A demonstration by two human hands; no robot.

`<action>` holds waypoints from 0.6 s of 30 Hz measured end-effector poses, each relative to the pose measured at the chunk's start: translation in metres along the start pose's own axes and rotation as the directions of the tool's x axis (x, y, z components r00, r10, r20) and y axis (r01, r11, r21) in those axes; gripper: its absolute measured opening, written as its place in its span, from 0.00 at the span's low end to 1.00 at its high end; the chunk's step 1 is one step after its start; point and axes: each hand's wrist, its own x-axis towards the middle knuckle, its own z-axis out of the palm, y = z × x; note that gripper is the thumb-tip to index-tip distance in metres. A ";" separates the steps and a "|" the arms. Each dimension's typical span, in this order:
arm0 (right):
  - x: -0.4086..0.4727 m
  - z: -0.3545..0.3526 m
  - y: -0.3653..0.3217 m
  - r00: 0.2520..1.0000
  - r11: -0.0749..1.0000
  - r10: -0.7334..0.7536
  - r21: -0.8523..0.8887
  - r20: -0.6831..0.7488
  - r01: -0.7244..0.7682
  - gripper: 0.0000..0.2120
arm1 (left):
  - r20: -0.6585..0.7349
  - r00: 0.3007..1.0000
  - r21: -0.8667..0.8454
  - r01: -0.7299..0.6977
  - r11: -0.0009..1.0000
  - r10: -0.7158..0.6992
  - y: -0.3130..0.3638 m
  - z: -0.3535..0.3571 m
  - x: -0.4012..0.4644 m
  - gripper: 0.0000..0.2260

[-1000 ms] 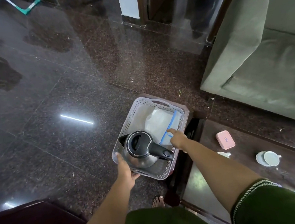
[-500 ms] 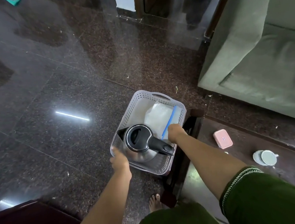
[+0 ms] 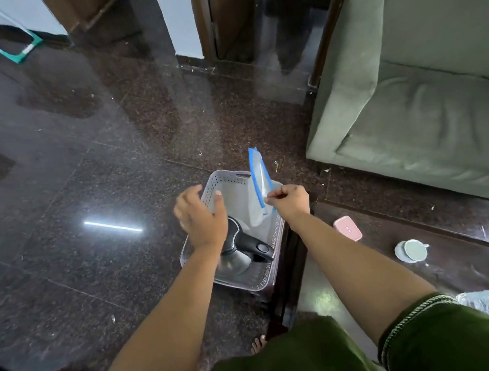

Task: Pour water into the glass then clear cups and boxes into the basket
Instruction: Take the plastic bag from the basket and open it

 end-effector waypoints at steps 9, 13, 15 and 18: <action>-0.045 -0.038 -0.037 0.975 0.975 -0.214 0.048 -0.059 0.217 0.14 | 0.502 0.860 -0.058 0.139 0.989 -0.091 0.072 0.031 -0.005 0.23; -0.061 -0.053 -0.027 0.962 0.969 -0.244 -0.064 -0.124 0.237 0.08 | 0.439 0.898 -0.021 0.008 1.000 0.002 0.086 0.022 -0.009 0.08; -0.064 -0.059 -0.018 0.969 0.972 -0.202 -0.150 -0.141 0.181 0.11 | 0.426 0.902 0.003 -0.074 0.997 0.066 0.086 0.021 -0.015 0.09; -0.067 -0.064 -0.011 0.972 0.930 -0.172 -0.353 -0.161 0.106 0.14 | 0.425 0.891 0.078 -0.211 0.974 0.159 0.086 0.020 -0.024 0.12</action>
